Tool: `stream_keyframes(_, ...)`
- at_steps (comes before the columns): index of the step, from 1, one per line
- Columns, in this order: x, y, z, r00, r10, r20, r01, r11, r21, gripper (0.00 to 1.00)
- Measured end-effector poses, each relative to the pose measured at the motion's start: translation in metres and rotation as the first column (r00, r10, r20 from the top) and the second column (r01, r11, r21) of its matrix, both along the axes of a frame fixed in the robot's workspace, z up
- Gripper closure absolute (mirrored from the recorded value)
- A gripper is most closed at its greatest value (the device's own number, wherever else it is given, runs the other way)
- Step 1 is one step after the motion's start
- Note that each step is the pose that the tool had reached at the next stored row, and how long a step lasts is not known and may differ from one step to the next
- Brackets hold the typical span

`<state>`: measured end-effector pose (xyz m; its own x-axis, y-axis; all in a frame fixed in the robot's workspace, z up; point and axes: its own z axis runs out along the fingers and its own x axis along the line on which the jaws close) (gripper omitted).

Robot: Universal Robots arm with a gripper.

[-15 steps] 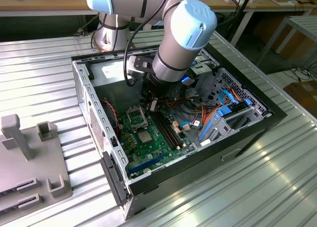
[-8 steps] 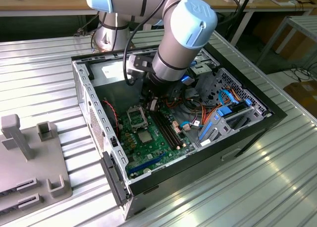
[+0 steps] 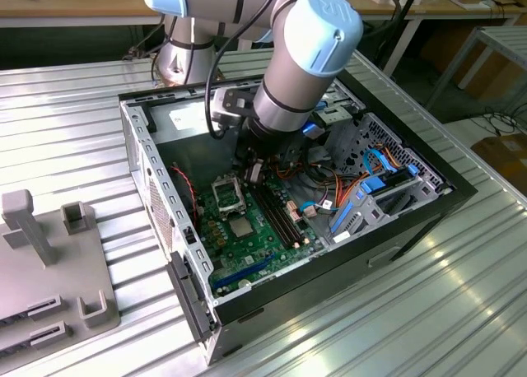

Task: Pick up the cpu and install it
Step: 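Close the cpu cover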

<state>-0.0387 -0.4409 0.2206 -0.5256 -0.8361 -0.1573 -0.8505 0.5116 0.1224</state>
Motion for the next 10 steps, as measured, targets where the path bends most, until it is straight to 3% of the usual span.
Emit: stream_keyframes(10, 0.0, 0.0, 0.0054, 1.0, 0.0, 0.0, 0.0, 0.9998, -0.0198, 0.89)
